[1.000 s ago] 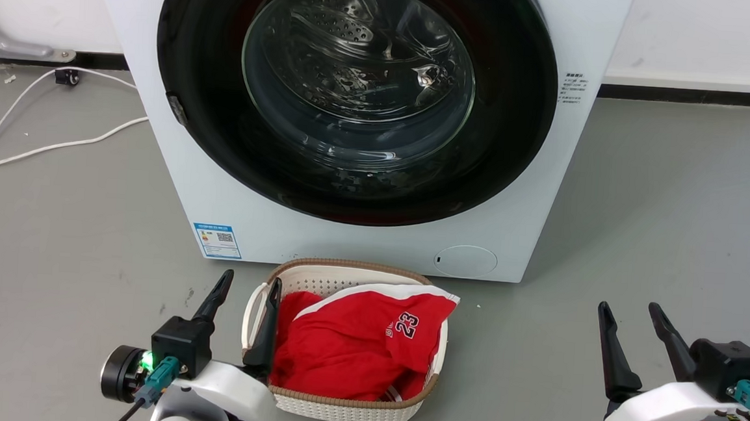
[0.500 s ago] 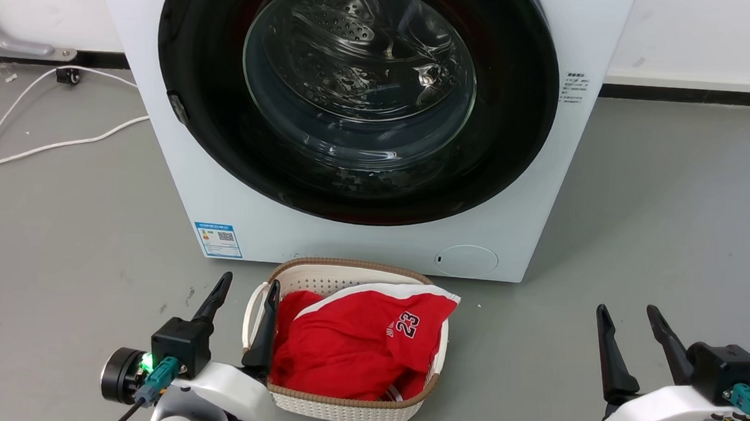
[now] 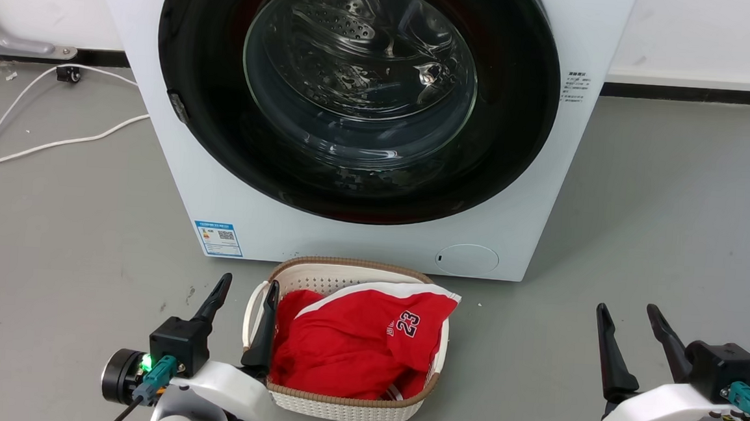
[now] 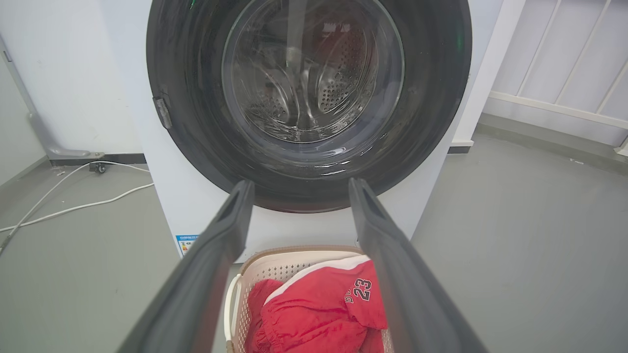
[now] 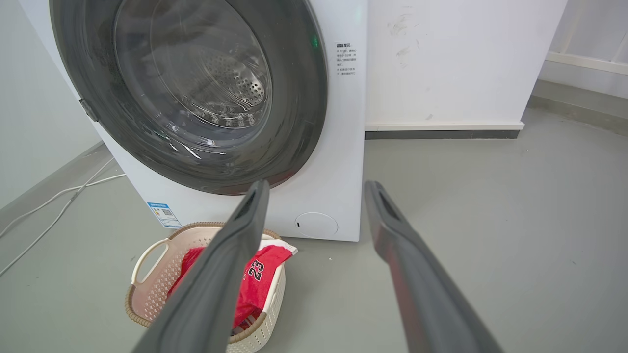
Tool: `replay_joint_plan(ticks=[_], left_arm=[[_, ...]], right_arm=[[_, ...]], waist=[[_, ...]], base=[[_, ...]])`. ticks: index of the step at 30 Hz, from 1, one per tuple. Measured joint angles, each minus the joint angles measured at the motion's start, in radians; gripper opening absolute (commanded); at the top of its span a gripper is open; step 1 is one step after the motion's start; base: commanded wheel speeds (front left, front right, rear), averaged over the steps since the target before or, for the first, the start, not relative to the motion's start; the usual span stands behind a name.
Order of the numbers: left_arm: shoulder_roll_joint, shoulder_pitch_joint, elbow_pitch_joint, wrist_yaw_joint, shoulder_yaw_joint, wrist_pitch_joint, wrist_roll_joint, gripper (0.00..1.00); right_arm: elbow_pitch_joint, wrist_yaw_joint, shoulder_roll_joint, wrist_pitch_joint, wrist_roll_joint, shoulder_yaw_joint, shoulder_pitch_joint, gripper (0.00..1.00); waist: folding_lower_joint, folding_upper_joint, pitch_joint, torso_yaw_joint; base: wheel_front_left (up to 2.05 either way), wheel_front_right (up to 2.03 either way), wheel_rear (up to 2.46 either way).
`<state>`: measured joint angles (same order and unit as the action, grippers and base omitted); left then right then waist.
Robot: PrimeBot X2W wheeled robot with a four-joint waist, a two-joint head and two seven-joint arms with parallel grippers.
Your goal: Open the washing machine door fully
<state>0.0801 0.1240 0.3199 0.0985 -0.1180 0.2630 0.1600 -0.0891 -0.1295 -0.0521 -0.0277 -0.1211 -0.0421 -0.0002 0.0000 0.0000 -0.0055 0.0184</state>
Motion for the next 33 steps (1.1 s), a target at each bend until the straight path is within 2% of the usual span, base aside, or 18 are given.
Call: replay_joint_plan(ticks=[1, 2, 3, 9, 15, 20, 29, 32, 33], left_arm=[[0.000, 0.000, 0.000, 0.000, 0.001, 0.000, 0.000, 1.00], [-0.001, 0.000, 0.000, 0.003, 0.002, 0.000, 0.000, 1.00], [-0.001, 0.000, 0.000, 0.003, 0.002, 0.000, 0.000, 1.00], [-0.003, 0.004, -0.001, 0.006, 0.006, 0.000, -0.006, 1.00], [-0.007, 0.004, -0.002, 0.007, 0.010, 0.000, -0.007, 1.00], [-0.011, 0.004, -0.005, 0.007, 0.010, 0.000, -0.007, 1.00], [-0.015, 0.010, -0.016, 0.009, 0.006, 0.000, -0.007, 1.00], [-0.017, 0.017, -0.025, 0.012, 0.007, 0.000, -0.007, 1.00], [-0.017, 0.019, -0.029, 0.012, 0.008, 0.000, -0.007, 1.00]], right_arm=[[0.000, 0.000, 0.000, -0.001, 0.000, 0.000, 0.000, 1.00], [0.000, 0.000, 0.000, -0.001, 0.000, 0.001, 0.000, 0.45], [0.000, 0.000, 0.000, -0.001, -0.002, 0.003, -0.001, 0.00], [0.019, 0.000, 0.000, 0.002, -0.012, 0.004, -0.012, 0.00], [0.030, 0.000, 0.000, 0.015, -0.108, -0.034, -0.013, 0.00], [-0.005, 0.000, 0.000, 0.025, -0.415, -0.101, -0.032, 0.00], [-0.134, 0.000, 0.001, 0.039, -1.170, -0.200, -0.106, 0.00], [-0.171, 0.000, 0.001, 0.048, -1.395, -0.237, -0.143, 0.00], [-0.181, 0.000, 0.001, 0.051, -1.437, -0.250, -0.155, 0.00]], waist=[[0.0000, 0.0000, 0.000, 0.000], [0.0000, 0.0000, 0.000, 0.000], [0.0000, 0.0000, 0.000, 0.000], [0.0000, 0.0000, 0.000, 0.002], [0.0000, 0.0000, -0.002, 0.007], [0.0000, 0.0000, -0.001, 0.011], [0.0000, 0.0000, 0.018, 0.017], [0.0000, 0.0000, 0.029, 0.019], [0.0000, 0.0000, 0.034, 0.019]], base=[[0.00, 0.00, 0.00], [0.00, 0.00, 0.00], [0.00, 0.00, 0.00], [0.00, 0.00, 0.00], [0.00, 0.00, 0.00], [0.00, 0.00, 0.00], [0.00, 0.00, 0.00], [0.00, 0.00, 0.00], [0.00, 0.00, 0.00]])
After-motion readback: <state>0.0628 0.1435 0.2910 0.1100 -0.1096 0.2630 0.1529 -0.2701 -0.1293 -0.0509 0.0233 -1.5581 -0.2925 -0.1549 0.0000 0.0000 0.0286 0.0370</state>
